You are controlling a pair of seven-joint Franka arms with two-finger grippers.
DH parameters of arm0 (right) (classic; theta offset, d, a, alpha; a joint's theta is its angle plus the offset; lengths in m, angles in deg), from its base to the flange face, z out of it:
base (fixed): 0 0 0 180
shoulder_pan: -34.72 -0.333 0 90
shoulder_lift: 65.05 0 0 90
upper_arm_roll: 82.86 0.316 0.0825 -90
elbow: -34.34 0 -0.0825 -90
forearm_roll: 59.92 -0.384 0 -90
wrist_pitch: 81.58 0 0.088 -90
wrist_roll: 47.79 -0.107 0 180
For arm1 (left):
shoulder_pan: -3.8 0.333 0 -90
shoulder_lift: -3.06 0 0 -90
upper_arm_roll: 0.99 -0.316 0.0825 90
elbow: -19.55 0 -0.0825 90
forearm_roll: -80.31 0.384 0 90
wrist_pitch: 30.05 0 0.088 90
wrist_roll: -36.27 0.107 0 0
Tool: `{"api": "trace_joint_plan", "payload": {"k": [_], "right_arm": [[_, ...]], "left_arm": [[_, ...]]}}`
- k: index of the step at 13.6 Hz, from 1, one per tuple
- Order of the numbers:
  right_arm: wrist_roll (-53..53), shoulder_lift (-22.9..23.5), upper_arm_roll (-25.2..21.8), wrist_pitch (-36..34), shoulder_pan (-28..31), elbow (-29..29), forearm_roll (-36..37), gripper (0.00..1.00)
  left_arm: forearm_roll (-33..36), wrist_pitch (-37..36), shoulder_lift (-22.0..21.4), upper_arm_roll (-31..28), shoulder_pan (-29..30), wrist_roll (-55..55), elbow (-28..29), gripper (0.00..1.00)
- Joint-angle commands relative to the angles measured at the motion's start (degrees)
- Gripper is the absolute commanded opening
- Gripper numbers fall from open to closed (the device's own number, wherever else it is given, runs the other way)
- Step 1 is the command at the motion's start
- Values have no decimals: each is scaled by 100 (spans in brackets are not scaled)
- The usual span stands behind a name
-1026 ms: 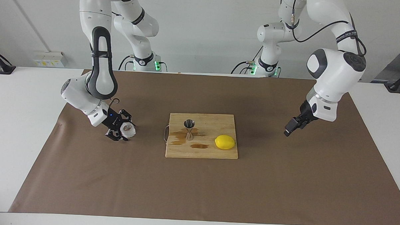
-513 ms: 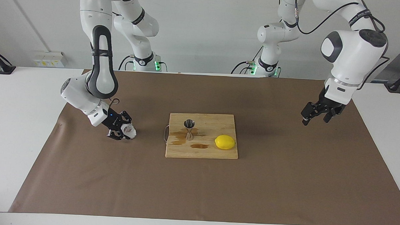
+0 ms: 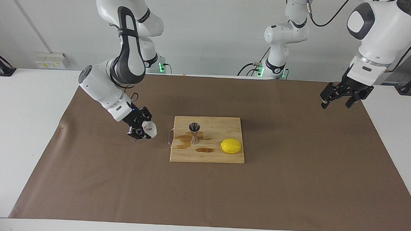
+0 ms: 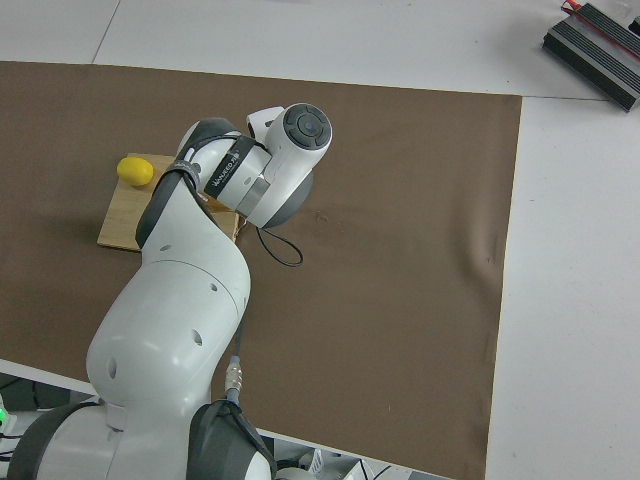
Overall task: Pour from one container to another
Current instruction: 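Grasp the white cup with the right gripper and lift it over the silver cup, then tilt the white cup over the silver cup with the right gripper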
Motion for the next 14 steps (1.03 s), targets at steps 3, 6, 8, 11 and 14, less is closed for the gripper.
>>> {"api": "trace_joint_plan", "payload": {"k": [3,6,8,11,14], "right_arm": [[-1466,-92,13,-314,-481,-466,806,42],[-2415,-83,13,-314,-894,-599,1535,42],[-2978,-83,13,-296,-1202,-608,1826,42],[-3419,-83,13,-235,-1404,-616,2187,42],[-3902,-66,13,-217,-1564,-730,2809,42]], "left_arm": [[48,-637,-277,-30,-201,94,-239,100],[31,-602,-410,-38,-201,15,-107,100],[31,-550,-410,-47,-184,76,-116,100],[-5,-637,-366,-64,-113,497,-99,100],[22,-760,-313,-73,-157,498,-99,100]]}}
